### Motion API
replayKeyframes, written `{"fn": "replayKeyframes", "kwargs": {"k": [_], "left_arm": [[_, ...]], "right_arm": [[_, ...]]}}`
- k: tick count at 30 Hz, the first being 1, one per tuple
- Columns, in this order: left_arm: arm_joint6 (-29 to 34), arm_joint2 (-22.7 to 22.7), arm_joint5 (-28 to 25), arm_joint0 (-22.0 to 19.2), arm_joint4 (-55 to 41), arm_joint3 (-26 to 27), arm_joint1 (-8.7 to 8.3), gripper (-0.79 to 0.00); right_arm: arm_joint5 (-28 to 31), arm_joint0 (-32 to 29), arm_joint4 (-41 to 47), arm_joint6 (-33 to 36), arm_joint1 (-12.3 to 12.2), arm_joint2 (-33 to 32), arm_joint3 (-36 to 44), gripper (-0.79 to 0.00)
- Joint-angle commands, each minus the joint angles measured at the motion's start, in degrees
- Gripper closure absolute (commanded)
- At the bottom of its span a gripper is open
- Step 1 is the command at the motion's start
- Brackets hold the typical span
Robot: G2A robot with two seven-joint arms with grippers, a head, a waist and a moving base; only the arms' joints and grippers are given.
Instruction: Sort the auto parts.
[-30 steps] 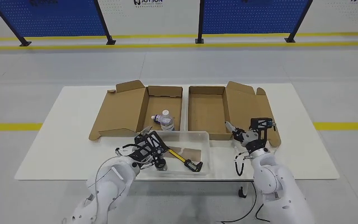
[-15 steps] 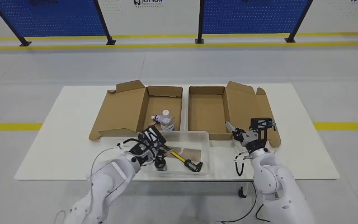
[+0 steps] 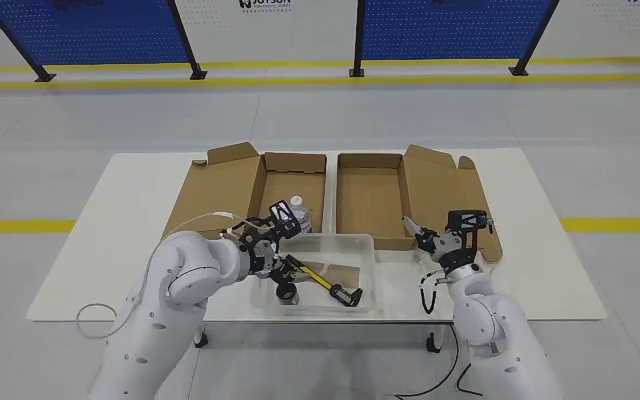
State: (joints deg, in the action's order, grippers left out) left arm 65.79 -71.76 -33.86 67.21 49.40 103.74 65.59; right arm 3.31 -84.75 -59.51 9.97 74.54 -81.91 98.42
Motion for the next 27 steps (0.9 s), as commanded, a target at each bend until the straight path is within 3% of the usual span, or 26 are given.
{"fn": "replayKeyframes", "kwargs": {"k": [1, 10, 12, 16, 18, 25, 26, 27], "left_arm": [[1.7, 1.4, -0.2, -0.5, 0.6, -1.3, -0.06, -0.785], [4.5, 7.7, -0.2, -4.2, 2.0, -6.1, -0.47, -0.785], [4.5, 8.5, -0.1, -4.8, 2.0, -7.2, -0.57, -0.677], [4.5, 9.7, -0.1, -5.9, 1.0, -9.2, -0.8, -0.539], [4.7, 10.2, 0.0, -6.4, 1.3, -10.2, -0.98, -0.388], [5.0, 11.4, 0.4, -7.7, 0.6, -12.0, -1.44, -0.391], [5.3, 11.6, 0.6, -7.9, 0.3, -12.1, -1.5, -0.456], [5.4, 11.8, 0.8, -8.1, 0.4, -12.2, -1.59, -0.453]], "right_arm": [[0.0, 0.0, 0.0, 0.0, 0.0, 0.0, 0.0, -0.785], [0.0, 0.0, 0.0, 0.0, 0.0, 0.0, 0.0, -0.785], [0.0, 0.0, 0.0, 0.0, 0.0, 0.0, 0.0, -0.785], [0.0, 0.0, 0.0, 0.0, 0.0, 0.0, 0.0, -0.785], [0.0, 0.0, 0.0, 0.0, 0.0, 0.0, 0.0, -0.785], [0.0, 0.0, 0.0, 0.0, 0.0, 0.0, 0.0, -0.785], [0.0, 0.0, 0.0, 0.0, 0.0, 0.0, 0.0, -0.785], [0.0, 0.0, 0.0, 0.0, 0.0, 0.0, 0.0, -0.785]]}}
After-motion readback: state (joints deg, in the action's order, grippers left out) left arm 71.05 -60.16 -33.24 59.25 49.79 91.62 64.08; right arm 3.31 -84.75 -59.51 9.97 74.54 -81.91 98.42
